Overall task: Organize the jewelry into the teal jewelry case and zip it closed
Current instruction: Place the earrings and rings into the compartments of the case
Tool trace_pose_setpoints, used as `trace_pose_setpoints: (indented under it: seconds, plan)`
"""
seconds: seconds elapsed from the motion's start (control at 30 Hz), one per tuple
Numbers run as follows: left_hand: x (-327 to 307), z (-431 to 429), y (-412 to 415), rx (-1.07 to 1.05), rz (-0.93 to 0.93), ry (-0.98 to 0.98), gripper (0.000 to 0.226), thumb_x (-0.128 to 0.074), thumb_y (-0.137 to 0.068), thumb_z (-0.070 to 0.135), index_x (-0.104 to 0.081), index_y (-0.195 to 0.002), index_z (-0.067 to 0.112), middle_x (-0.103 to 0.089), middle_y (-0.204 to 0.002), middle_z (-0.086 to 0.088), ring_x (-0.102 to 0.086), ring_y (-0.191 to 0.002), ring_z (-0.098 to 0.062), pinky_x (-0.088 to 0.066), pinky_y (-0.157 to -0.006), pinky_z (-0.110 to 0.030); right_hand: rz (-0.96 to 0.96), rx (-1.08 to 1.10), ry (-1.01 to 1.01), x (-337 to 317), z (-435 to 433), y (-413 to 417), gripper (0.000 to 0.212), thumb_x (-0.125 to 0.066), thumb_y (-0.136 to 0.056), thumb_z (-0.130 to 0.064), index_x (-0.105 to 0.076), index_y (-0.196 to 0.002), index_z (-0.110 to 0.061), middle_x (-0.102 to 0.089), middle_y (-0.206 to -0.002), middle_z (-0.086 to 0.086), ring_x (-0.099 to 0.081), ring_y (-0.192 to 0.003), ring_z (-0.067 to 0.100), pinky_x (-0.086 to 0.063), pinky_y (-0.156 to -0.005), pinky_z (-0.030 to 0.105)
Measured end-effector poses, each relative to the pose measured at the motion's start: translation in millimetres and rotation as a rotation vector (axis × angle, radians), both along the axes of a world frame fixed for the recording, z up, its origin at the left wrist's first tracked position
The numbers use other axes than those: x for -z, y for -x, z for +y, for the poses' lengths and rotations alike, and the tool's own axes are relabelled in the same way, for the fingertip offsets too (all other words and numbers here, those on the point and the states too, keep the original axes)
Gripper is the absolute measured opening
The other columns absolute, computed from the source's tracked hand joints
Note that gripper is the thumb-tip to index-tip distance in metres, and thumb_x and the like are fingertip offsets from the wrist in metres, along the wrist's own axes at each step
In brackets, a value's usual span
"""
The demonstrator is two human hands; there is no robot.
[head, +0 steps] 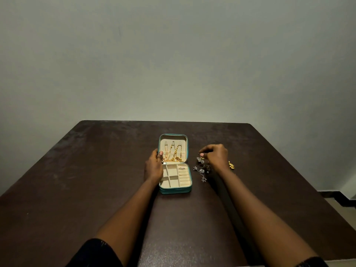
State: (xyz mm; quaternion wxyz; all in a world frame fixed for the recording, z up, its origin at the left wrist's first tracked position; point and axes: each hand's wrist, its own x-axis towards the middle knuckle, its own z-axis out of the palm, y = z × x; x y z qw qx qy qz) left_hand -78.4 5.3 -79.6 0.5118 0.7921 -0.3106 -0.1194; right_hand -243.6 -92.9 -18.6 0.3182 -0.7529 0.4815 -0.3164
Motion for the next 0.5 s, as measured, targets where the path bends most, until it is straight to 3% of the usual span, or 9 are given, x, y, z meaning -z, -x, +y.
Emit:
trace_pose_setpoints:
  seconds: [0.1, 0.3, 0.5]
  plan:
    - [0.1, 0.2, 0.2, 0.005, 0.001, 0.011, 0.037, -0.035, -0.101, 0.03, -0.051, -0.13, 0.015, -0.062, -0.121, -0.012, -0.058, -0.108, -0.029, -0.039, -0.076, -0.03, -0.045, 0.081, -0.042, -0.9, -11.8, 8.1, 0.013, -0.071, -0.077, -0.001, -0.076, -0.088, -0.006, -0.074, -0.092, 0.012, -0.06, -0.079, 0.012, -0.048, -0.073, 0.023]
    - [-2.5, 2.1, 1.6, 0.002, 0.001, 0.004, 0.036, -0.034, -0.101, 0.03, -0.052, -0.129, 0.015, -0.063, -0.121, -0.011, -0.058, -0.107, -0.029, -0.036, -0.074, -0.028, -0.022, 0.106, -0.061, 1.7, -21.6, 12.4, 0.014, -0.07, -0.077, 0.0, -0.075, -0.089, -0.005, -0.073, -0.094, 0.014, -0.065, -0.088, 0.019, -0.045, -0.075, 0.021]
    - [-3.4, 2.0, 2.4, 0.005, -0.019, -0.013, 0.037, -0.033, -0.102, 0.031, -0.051, -0.129, 0.014, -0.062, -0.121, -0.011, -0.058, -0.106, -0.028, -0.038, -0.074, -0.028, 0.3, -0.107, 0.03, 10.2, -20.0, 11.0, 0.025, -0.059, -0.083, 0.006, -0.074, -0.096, -0.008, -0.072, -0.103, 0.012, -0.065, -0.102, 0.023, -0.051, -0.093, 0.036]
